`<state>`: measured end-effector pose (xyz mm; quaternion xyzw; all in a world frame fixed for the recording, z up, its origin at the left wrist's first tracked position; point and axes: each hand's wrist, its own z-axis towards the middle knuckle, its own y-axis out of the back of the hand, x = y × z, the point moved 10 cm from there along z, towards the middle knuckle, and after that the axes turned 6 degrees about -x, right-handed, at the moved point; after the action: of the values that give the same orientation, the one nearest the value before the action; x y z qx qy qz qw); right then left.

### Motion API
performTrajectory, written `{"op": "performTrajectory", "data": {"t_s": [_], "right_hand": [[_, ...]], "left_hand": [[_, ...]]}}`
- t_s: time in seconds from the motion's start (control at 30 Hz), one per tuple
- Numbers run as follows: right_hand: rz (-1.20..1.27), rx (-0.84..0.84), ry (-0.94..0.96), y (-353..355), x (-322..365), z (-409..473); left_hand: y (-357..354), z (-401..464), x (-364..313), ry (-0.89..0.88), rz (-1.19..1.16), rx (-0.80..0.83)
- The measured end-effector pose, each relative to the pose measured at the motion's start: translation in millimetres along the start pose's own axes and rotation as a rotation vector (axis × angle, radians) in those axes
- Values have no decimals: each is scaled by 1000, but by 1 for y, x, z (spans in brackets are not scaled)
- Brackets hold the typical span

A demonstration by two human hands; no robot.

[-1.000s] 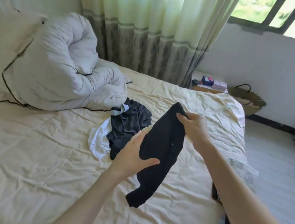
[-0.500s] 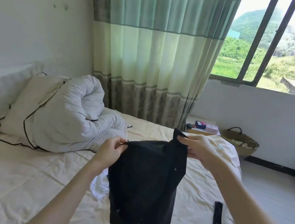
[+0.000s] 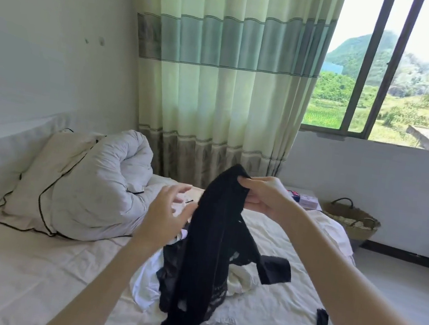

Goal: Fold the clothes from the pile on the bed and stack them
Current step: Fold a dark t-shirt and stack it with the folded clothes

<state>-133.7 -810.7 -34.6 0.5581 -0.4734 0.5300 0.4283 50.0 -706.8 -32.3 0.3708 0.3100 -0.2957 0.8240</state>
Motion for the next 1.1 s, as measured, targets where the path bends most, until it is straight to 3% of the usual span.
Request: {"op": "performTrajectory", "data": {"t_s": [0.1, 0.17, 0.2, 0.27, 0.37, 0.43, 0.5, 0.57, 0.73, 0.83, 0.9, 1.03, 1.1], "right_hand": [[29, 28, -5, -30, 5, 1], [39, -8, -29, -39, 7, 3], [63, -33, -50, -40, 6, 3], [135, -86, -92, -40, 4, 3], [272, -139, -138, -35, 4, 6], [365, -145, -145, -35, 7, 7], [433, -131, -145, -40, 10, 6], [484, -116, -157, -47, 9, 6], [609, -81, -193, -59, 5, 2], [581, -125, -132, -49, 3, 6], [397, -146, -47, -38, -4, 7], [-270, -158, 115, -23, -50, -9], [-402, -111, 176, -27, -83, -24]], "left_hand": [[-6, -41, -69, -626, 318, -173], [-33, -77, -88, -979, 485, -99], [-45, -90, -85, -1045, 546, -45], [-54, -101, -62, -924, 571, -10], [-36, -99, 9, -309, 324, -94], [-45, -106, 66, 105, 146, 15], [-64, -116, 92, 301, 66, 172], [-69, -114, 94, 359, 33, 183], [-58, -87, 82, 321, 116, 24], [-53, -77, 86, 384, 69, 15], [-49, -68, 90, 454, -21, 21], [-33, -42, 89, 537, -193, -42], [-27, -31, 86, 516, -185, -65]]}}
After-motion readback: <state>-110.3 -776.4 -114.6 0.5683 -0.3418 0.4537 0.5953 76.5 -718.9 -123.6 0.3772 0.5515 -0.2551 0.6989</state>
